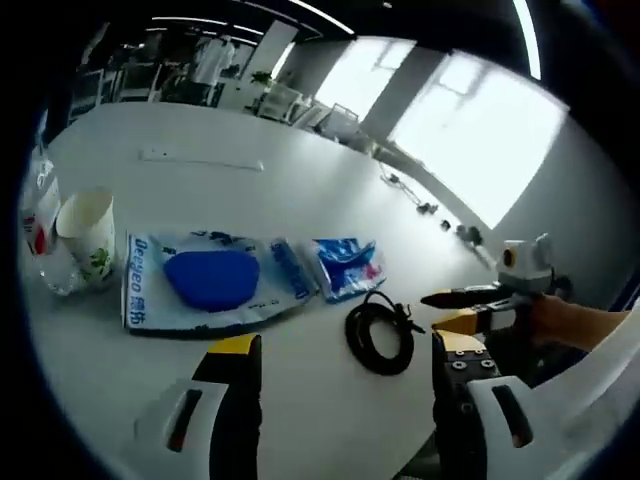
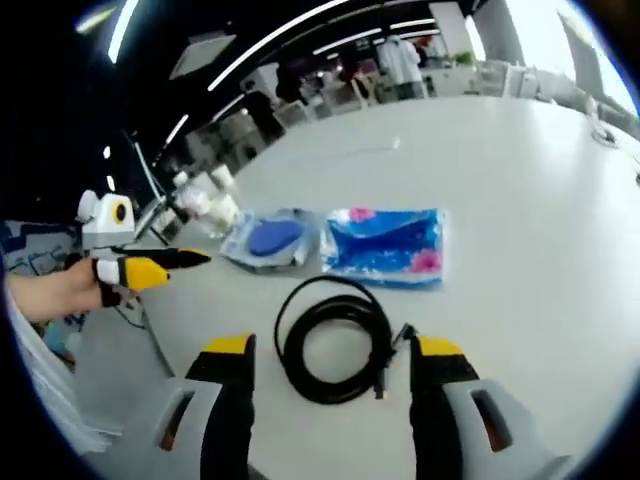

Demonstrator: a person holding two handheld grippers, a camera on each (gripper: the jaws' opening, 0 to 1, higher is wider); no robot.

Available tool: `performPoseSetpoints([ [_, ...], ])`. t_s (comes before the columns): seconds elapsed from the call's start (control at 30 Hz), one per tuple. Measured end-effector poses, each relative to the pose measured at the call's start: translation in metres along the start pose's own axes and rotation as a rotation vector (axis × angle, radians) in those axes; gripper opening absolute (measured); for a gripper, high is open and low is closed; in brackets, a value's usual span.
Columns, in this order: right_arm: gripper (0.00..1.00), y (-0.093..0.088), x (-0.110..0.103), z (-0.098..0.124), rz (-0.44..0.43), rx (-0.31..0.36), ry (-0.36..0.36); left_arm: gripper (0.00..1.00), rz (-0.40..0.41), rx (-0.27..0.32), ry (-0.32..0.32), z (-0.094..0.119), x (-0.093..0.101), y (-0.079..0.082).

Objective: Arrange the tabletop items into an orderly group along one side of the table until the central work area is clear of visible clutter.

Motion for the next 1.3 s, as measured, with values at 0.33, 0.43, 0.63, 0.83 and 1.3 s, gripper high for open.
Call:
performPoseSetpoints([
  [0.33,0.76,0.02,-0.025,0.016,0.091,0.089,-0.023,0.86,-0.037,0.056,0.073,0.072,-0.051,0.017],
  [0.43,0.79,0.021,-0.036,0.019,0.116,0.103,-0.022,0.89,-0.055,0.083,0.105,0.092,-0.065,0.021],
  [0.63,0.82,0.018,-0.053,0.022,0.141,0.099,-0.033,0.91,-0.066,0.106,0.133,0.132,-0.091,0.023],
  [0.83,0.85,0.014,-0.07,0.027,0.203,0.072,-0.047,0.91,-0.071,0.129,0.147,0.161,-0.104,0.019],
  [1.3,0.89,-0.005,-0.074,0.059,0.124,0.113,-0.153,0.95,-0.132,0.055,0.166,0.211,-0.135,-0.007],
])
Point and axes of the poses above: the point that each gripper's makers call its tool centre point, and the gripper's own axes: z roughly backward along the fingers, x roughly to its right, y roughly out of its top, the point moved 3 cm from there along z, roughly backward along the fingers, and after that the axes turned 2 degrees about x, right-handed, at the moved point
